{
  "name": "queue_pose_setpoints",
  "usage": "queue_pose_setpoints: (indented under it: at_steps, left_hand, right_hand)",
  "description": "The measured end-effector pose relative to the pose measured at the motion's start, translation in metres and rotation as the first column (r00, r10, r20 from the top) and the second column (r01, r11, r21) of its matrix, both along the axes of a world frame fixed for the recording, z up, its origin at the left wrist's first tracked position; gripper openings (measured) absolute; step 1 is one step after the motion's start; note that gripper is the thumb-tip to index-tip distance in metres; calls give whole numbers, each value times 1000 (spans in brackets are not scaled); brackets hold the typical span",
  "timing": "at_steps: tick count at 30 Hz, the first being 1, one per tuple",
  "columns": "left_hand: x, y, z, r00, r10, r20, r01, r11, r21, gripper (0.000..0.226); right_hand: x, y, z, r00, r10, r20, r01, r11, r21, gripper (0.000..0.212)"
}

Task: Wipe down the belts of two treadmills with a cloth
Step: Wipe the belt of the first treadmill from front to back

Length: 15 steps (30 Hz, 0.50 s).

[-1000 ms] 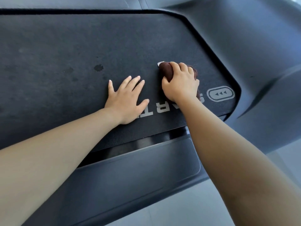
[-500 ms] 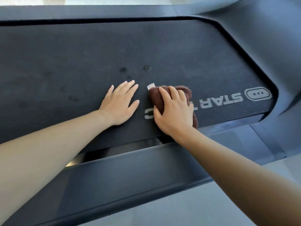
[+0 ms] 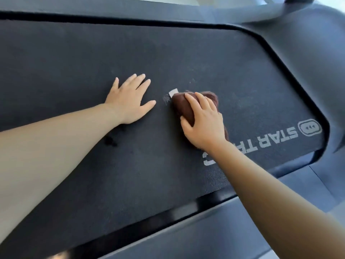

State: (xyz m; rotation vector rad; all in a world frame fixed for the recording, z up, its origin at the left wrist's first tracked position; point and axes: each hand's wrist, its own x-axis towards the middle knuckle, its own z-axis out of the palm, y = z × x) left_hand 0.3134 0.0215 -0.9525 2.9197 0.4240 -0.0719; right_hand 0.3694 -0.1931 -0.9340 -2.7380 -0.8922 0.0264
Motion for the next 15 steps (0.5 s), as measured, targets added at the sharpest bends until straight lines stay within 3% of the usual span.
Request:
queue_pose_setpoints:
  at_steps: [5,15]
  left_hand:
    - [25,13,0,1000,7,19,-7,1000,-8,68]
    - [99,40,-5,973,229,37,-229,973,17,62]
  right_hand:
    - [-3,7,-5,1000,15,8,-14,999,-36,57]
    - [138,111,-12,1000,22,4,-22,999,43,52]
